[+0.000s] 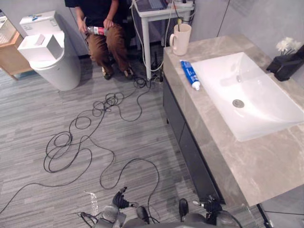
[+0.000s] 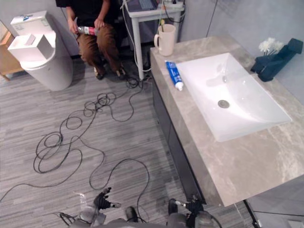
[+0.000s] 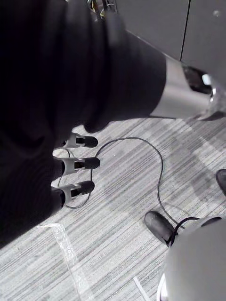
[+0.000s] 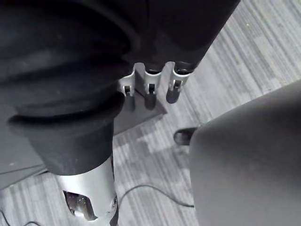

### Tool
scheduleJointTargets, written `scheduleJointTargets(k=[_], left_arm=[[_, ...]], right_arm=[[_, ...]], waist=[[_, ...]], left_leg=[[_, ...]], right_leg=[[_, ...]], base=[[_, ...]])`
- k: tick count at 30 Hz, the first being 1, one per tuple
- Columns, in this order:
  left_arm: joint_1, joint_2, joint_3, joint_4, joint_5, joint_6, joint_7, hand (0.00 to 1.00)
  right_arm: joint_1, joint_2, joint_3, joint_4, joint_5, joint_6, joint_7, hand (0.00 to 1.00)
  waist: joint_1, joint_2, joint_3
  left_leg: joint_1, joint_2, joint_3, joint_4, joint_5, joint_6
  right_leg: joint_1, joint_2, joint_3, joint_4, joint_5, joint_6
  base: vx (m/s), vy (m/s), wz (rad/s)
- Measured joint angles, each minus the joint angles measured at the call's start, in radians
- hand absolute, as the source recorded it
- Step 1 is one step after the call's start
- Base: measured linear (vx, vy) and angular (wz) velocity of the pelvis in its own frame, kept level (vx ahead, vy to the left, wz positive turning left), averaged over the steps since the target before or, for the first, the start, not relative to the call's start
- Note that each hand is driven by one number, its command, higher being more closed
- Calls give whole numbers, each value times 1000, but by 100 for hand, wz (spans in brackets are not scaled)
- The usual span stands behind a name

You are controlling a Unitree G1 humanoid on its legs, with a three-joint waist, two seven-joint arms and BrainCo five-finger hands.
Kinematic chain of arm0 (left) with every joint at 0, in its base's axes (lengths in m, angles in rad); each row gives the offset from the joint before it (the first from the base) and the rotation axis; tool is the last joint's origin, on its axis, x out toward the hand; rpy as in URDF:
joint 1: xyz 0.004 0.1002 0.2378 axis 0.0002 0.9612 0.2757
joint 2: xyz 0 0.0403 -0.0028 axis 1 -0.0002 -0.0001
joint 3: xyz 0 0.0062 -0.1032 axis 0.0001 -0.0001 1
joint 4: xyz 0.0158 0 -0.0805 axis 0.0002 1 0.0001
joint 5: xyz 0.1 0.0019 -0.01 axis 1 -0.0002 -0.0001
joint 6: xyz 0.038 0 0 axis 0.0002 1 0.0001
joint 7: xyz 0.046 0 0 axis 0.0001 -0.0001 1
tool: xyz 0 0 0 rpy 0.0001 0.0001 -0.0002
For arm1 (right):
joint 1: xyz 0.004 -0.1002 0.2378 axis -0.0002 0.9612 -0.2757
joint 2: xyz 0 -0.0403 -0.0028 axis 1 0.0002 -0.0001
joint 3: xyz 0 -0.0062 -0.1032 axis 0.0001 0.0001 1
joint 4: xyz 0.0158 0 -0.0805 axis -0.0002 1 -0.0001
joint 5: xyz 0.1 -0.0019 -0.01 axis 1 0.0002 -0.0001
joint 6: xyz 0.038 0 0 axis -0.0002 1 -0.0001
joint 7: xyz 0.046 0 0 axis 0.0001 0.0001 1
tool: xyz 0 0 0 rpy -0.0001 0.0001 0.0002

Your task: Organize washtable

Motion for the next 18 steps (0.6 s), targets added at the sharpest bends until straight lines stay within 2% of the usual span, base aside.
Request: scheduleJointTargets(k=[6,10,14,15,16,17,18], left_arm=[[0,0,-7,-1,0,-2,3,0],[-19,-3,-47,-11,0,-3,4,0],[-18,-4,-45,-11,0,-3,5,0],[-18,-4,-44,-9,0,-3,5,0],[-18,-4,-40,-8,0,-3,5,0],[-11,-6,-40,-4,0,-3,4,0],[-10,-6,-39,-4,0,-4,4,0]], right_arm=[[-2,-5,13,1,-31,0,0,0],[-15,-21,39,11,-37,0,0,0],[-18,-29,38,16,-39,0,0,0],[-19,-32,37,16,-40,0,-1,0],[-23,-31,36,15,-42,0,-3,0],[-21,-36,36,10,-42,-1,-6,0],[-21,-42,35,9,-42,-2,-8,0]], waist=[[1,2,-2],[-1,-5,2],[22,14,5],[22,-4,11],[20,-1,10],[14,-13,17],[10,-13,17]], left_leg=[[-1,-12,-58,14,6,3],[-115,-27,-117,195,6,3],[-139,-23,-129,199,16,-1],[-156,-30,-133,202,26,-7],[-169,-10,-93,242,-11,16],[-171,29,-49,293,-39,13],[-170,52,-35,313,-43,7]], right_leg=[[29,-14,-53,15,-27,6],[7,-80,-123,106,-80,11],[-23,-101,-149,157,-110,1],[-45,-123,-152,167,-111,-1],[-61,-141,-151,186,-111,-1],[-73,-164,-151,209,-110,0],[-82,-177,-150,220,-110,2]], base=[[66,-13,29],[18,-10,64],[-65,0,29],[-90,23,17],[-99,39,15],[-83,88,6],[-53,122,9]])
